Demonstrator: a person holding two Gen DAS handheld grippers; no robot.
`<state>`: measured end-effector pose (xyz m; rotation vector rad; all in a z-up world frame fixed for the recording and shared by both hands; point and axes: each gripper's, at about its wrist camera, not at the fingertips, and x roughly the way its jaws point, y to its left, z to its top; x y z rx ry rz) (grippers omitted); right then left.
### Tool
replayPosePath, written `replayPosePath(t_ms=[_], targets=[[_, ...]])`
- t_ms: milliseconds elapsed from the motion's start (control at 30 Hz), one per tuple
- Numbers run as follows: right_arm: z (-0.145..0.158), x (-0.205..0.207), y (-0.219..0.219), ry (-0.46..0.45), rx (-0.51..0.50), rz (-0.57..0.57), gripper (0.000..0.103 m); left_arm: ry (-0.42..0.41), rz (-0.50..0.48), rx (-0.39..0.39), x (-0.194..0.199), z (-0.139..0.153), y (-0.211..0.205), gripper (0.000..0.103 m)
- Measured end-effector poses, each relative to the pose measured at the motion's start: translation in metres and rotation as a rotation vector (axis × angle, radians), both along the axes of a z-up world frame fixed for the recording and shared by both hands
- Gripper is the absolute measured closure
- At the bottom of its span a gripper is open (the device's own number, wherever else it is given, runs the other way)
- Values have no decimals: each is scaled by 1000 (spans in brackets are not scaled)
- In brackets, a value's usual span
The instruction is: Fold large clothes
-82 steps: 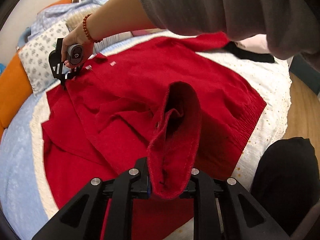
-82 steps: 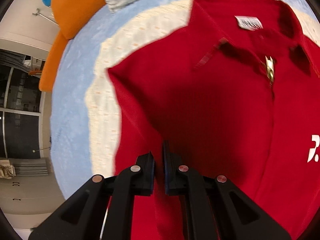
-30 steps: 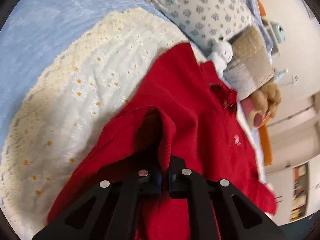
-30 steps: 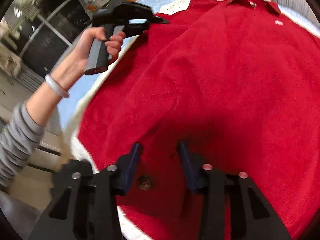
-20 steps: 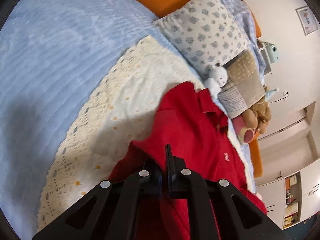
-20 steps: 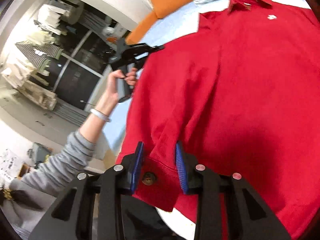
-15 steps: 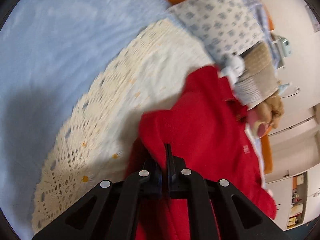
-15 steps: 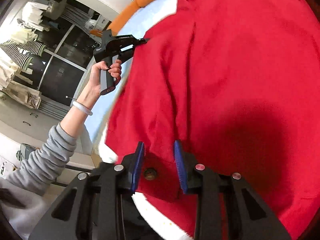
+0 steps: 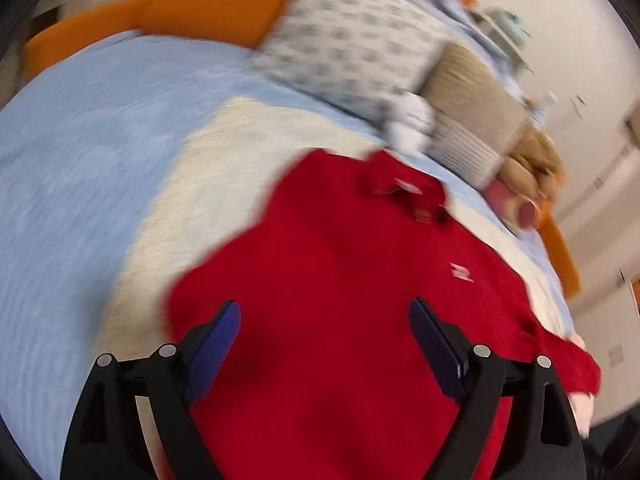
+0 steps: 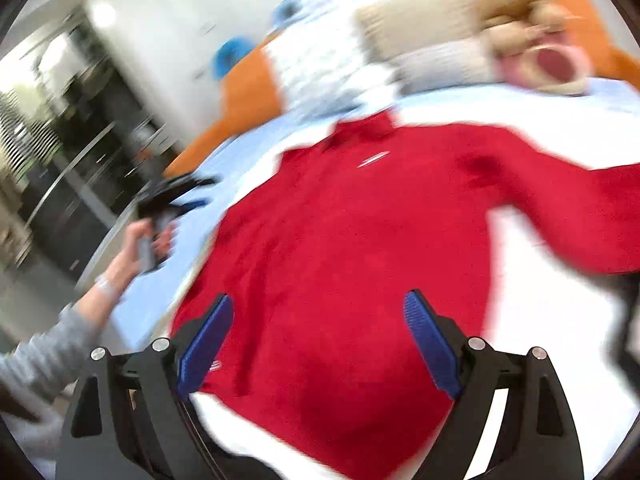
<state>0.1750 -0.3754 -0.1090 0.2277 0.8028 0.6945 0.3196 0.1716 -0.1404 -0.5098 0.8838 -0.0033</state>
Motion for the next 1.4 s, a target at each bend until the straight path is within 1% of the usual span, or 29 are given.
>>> replayPosePath(t_ms=[33, 100, 167, 200, 233, 300, 367, 467, 533, 600, 633, 700, 733, 767, 800, 833, 867, 900, 1000, 1100, 1133, 1167, 1233, 1267, 1300, 1333, 1367, 1400], targets=[[9, 7, -33, -16, -9, -86, 15, 11, -46, -2, 13, 9, -24, 13], [16, 14, -80, -36, -12, -201, 14, 43, -108, -18, 38, 18, -65, 13], [22, 25, -138, -60, -10, -330, 10, 75, -149, -30, 57, 19, -99, 12], [25, 31, -169, -73, -16, -403, 10, 88, -172, -35, 67, 20, -117, 12], [25, 35, -190, -80, -22, -446, 10, 104, -203, -36, 79, 20, -138, 12], [25, 49, -241, -91, -83, -575, 9, 120, -235, -19, 92, 19, -169, 12], [22, 64, -280, -62, -138, -658, 9, 136, -269, 1, 105, 17, -201, 12], [14, 79, -310, -22, -219, -741, 9, 158, -310, 22, 111, 10, -233, 12], [0, 91, -323, 19, -234, -751, 10, 177, -319, 35, 113, 3, -249, 12], [-14, 98, -321, 60, -251, -754, 11, 203, -322, 20, 119, -6, -259, 12], [-20, 102, -318, 78, -246, -733, 17, 215, -318, -1, 121, -12, -265, 12], [-30, 108, -313, 114, -247, -702, 47, 242, -320, -35, 125, -21, -272, 12], [-32, 112, -308, 132, -238, -686, 75, 256, -321, -39, 127, -26, -276, 12], [-35, 115, -304, 144, -202, -658, 87, 265, -326, -35, 128, -30, -281, 12], [-35, 115, -297, 134, -166, -625, 92, 268, -330, -31, 129, -32, -284, 12], [-33, 111, -287, 116, -158, -589, 94, 271, -337, -29, 130, -34, -289, 12], [-28, 111, -280, 99, -154, -564, 94, 272, -343, -30, 131, -36, -293, 12], [-22, 104, -269, 75, -128, -523, 94, 274, -348, -36, 133, -39, -297, 12], [-1, 84, -235, 21, 0, -387, 94, 278, -345, -51, 137, -42, -302, 12], [24, 56, -184, -51, 79, -197, 95, 273, -333, -106, 141, -46, -306, 12], [34, 47, -166, -69, 120, -122, 95, 271, -323, -128, 142, -47, -306, 12], [42, 37, -152, -83, 154, -65, 99, 271, -314, -144, 143, -49, -305, 12], [59, 21, -125, -114, 221, 49, 99, 275, -289, -169, 145, -53, -302, 12], [69, 11, -107, -135, 226, 109, 99, 277, -274, -180, 145, -55, -299, 12], [76, 4, -93, -156, 209, 140, 99, 279, -267, -187, 148, -57, -298, 12], [81, -4, -74, -177, 168, 189, 99, 284, -259, -196, 150, -61, -296, 12], [83, -8, -65, -189, 134, 203, 99, 291, -251, -202, 150, -65, -293, 12], [82, -11, -59, -209, 97, 186, 98, 297, -247, -208, 148, -69, -290, 12]])
